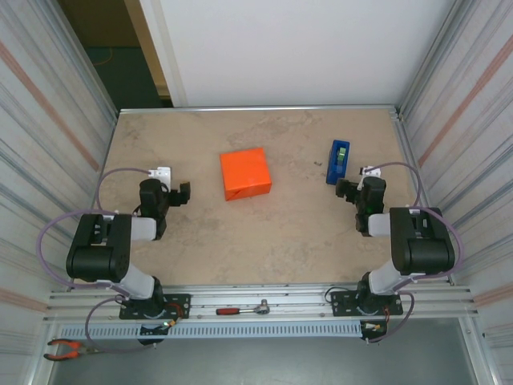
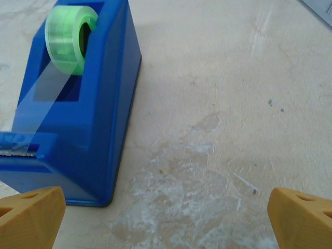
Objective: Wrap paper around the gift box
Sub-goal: Reset both arms
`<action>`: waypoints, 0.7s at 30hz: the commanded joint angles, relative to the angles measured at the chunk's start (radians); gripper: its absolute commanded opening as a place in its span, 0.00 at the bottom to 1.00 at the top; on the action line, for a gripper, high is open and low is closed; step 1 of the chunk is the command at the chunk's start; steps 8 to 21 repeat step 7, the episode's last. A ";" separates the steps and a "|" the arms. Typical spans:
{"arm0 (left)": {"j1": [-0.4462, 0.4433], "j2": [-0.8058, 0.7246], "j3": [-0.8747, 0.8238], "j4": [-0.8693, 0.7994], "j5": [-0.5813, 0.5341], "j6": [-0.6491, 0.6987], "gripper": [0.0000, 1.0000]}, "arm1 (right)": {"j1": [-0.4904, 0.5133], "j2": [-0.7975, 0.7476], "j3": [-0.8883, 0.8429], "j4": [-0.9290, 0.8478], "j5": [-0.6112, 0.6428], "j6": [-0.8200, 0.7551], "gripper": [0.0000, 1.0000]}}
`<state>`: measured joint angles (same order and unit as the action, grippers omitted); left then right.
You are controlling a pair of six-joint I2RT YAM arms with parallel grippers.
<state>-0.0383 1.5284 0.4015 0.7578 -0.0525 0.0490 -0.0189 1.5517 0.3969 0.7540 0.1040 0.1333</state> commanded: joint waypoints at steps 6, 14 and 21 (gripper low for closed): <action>0.011 -0.010 0.018 0.024 0.022 0.008 0.99 | -0.022 -0.008 0.020 0.034 -0.073 -0.041 0.98; 0.010 -0.012 0.015 0.028 0.022 0.009 0.99 | -0.022 -0.011 0.014 0.039 -0.074 -0.041 0.98; 0.010 -0.012 0.015 0.028 0.022 0.009 0.99 | -0.022 -0.011 0.014 0.039 -0.074 -0.041 0.98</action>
